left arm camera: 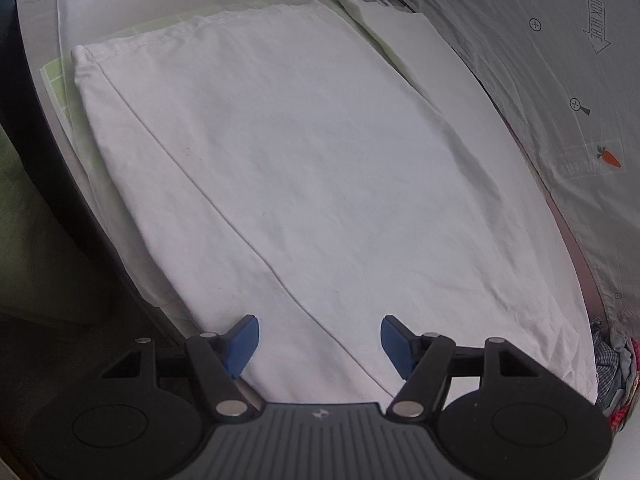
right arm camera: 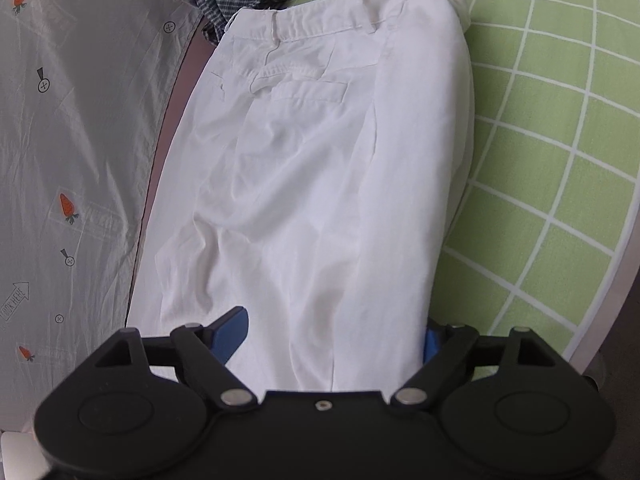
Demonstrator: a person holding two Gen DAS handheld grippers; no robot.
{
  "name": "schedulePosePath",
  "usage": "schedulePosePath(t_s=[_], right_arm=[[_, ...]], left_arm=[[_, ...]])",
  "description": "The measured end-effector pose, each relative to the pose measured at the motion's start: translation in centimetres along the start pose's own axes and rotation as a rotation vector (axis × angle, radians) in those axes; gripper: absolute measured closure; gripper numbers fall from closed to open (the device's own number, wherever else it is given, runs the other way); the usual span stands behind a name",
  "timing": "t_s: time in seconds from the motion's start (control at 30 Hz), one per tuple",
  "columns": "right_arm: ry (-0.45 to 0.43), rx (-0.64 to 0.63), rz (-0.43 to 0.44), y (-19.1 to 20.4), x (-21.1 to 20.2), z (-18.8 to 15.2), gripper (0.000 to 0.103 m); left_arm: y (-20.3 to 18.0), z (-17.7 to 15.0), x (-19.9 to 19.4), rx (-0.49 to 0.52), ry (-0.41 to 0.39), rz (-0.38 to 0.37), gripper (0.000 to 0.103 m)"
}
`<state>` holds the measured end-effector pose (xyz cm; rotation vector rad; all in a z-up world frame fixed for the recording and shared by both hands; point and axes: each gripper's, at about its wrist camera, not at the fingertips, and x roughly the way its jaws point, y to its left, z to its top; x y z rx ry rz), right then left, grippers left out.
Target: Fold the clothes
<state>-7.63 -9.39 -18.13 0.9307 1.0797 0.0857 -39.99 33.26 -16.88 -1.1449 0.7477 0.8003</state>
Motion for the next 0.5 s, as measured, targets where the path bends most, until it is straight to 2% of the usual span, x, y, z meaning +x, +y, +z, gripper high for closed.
schedulePosePath(t_s=[0.17,0.27,0.33,0.37,0.43,0.5], right_arm=[[0.113,0.120,0.090,-0.6,0.9,-1.4,0.018],[0.159,0.144,0.131,-0.3,1.8,-3.0,0.021],[0.185,0.141,0.141,0.2,2.3,-3.9,0.031],[0.194,0.135,0.142,0.5,2.6,-4.3,0.041],[0.195,0.140,0.172,1.0,2.7,-4.3,0.053],[0.196,0.166,0.213,1.2,2.6,-4.1,0.079]], left_arm=[[0.7,0.1,-0.3,-0.025,0.014,-0.005,0.035],[0.9,0.2,-0.2,-0.023,0.020,-0.011,0.035],[0.9,0.4,-0.1,-0.023,0.020,-0.014,0.034],[1.0,0.4,-0.1,-0.022,0.019,-0.015,0.034],[1.0,0.6,0.0,-0.022,0.019,-0.017,0.034],[1.1,0.7,0.1,-0.021,0.019,-0.020,0.033]])
